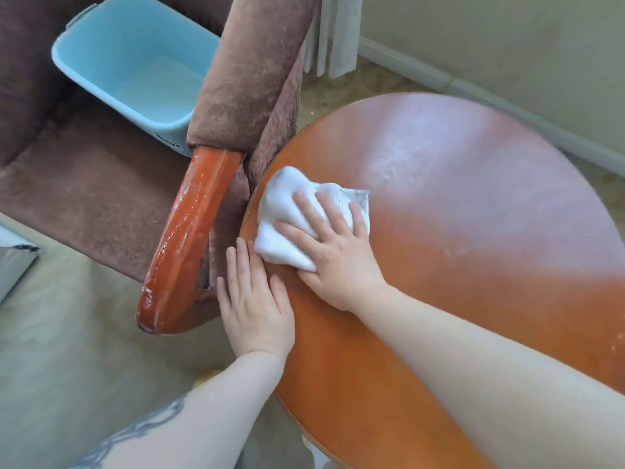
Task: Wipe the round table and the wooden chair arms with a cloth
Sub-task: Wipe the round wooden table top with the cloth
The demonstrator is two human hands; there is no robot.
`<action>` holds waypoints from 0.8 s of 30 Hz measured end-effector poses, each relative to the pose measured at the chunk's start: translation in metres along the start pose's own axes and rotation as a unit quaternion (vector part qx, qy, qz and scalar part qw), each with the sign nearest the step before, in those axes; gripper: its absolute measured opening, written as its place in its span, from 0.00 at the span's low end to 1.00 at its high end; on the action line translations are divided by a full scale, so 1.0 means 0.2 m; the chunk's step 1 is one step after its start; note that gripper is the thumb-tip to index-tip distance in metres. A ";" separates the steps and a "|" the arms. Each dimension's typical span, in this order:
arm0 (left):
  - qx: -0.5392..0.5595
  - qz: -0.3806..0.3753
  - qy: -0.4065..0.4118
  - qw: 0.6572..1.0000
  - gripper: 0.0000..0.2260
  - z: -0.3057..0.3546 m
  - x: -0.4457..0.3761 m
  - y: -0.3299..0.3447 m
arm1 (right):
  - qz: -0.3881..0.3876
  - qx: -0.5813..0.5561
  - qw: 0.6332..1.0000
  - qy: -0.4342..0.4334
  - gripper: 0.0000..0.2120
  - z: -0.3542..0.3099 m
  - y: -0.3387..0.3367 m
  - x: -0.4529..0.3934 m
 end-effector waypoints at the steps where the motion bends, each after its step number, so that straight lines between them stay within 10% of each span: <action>1: -0.001 -0.001 0.010 1.000 0.25 0.00 0.00 0.00 | -0.022 0.017 0.995 -0.095 0.31 0.08 -0.02 0.05; 5: 0.013 -0.002 0.013 1.000 0.25 0.00 0.01 0.01 | -0.059 0.096 0.991 -0.073 0.36 0.59 -0.12 0.11; 7: 0.018 -0.002 0.012 1.000 0.26 -0.01 0.00 0.01 | -0.017 0.068 0.984 0.161 0.36 0.70 -0.13 0.00; 10: -0.027 -0.013 0.010 0.999 0.27 0.00 0.01 0.01 | 0.030 -0.072 0.858 0.507 0.34 0.50 -0.11 -0.10; 12: -0.079 -0.021 0.036 0.996 0.28 0.03 0.01 0.00 | 0.043 -0.056 0.903 0.424 0.34 0.30 -0.05 -0.11; 14: -0.098 -0.049 0.112 0.988 0.27 0.09 0.01 0.01 | 0.017 -0.016 0.990 0.143 0.34 0.19 -0.02 0.06; 16: -0.075 -0.064 0.169 0.981 0.26 0.14 -0.01 0.01 | -0.004 0.024 0.997 -0.072 0.34 0.27 -0.06 0.33; 18: -0.039 -0.071 0.159 0.984 0.25 0.18 -0.05 0.00 | -0.025 0.044 0.993 -0.102 0.34 0.49 -0.09 0.51; 20: -0.016 -0.060 0.146 0.987 0.25 0.22 -0.10 0.01 | 0.025 0.005 0.992 0.126 0.34 0.67 -0.12 0.53; 22: 0.010 -0.046 0.121 0.991 0.24 0.25 -0.12 0.01 | 0.098 -0.033 0.889 0.447 0.35 0.65 -0.10 0.54; 24: 0.023 -0.030 0.089 0.995 0.24 0.26 -0.14 0.01 | 0.121 -0.057 0.826 0.547 0.36 0.41 -0.07 0.50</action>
Point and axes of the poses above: each hand's wrist, its own x-axis away from the middle knuckle, its own y-axis out of the palm, z = x × y, the point moved 6 cm from there along -x, towards the middle knuckle, and after that the axes turned 5 degrees about y, right-handed, at the moved point
